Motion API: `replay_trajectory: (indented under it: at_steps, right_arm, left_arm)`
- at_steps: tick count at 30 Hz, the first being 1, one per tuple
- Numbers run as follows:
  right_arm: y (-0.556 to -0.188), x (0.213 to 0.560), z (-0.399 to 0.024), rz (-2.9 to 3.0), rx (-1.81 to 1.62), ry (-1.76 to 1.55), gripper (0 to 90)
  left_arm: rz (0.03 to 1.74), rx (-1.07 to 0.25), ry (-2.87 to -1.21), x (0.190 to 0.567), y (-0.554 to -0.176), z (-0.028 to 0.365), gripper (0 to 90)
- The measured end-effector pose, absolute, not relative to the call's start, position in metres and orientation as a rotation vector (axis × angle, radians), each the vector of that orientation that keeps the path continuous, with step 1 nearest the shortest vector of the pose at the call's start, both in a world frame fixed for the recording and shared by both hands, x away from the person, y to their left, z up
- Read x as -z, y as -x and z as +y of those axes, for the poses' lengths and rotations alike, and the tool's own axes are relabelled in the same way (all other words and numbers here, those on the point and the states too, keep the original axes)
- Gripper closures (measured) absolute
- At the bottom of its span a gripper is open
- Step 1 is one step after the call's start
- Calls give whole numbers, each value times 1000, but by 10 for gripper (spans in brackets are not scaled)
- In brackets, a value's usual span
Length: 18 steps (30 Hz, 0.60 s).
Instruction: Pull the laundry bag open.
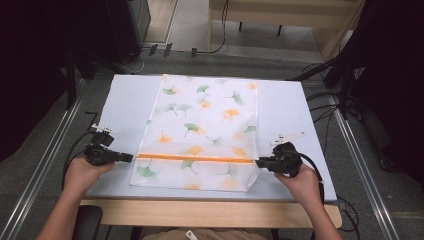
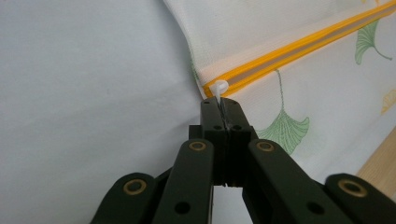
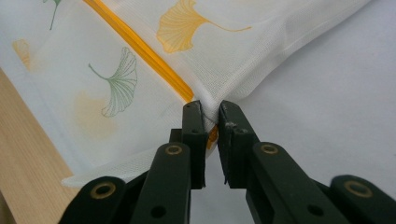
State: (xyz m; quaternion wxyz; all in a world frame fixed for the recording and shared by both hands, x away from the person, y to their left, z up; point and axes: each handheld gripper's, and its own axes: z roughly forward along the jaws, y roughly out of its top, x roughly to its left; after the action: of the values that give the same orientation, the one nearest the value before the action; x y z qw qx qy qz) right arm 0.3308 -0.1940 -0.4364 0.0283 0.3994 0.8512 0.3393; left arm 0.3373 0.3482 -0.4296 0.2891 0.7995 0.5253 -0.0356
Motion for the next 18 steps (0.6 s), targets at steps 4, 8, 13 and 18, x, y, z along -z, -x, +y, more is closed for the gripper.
replay_trajectory:
  at_steps: [4, 8, 13, 18]
  right_arm:
    - [-333, 439, -196, 2627, -1037, -1242, 832]
    - [-335, 443, -199, 2618, -1033, -1257, 822]
    - [-339, 447, -205, 2600, -1039, -1291, 818]
    - [-342, 448, -207, 2574, -1028, -1324, 812]
  left_arm:
    - [1389, 107, -2150, 430, -337, 346, 900]
    - [1376, 115, -2142, 429, -336, 342, 900]
    - [1358, 126, -2160, 430, -334, 338, 900]
    - [1344, 147, -2168, 430, -332, 335, 900]
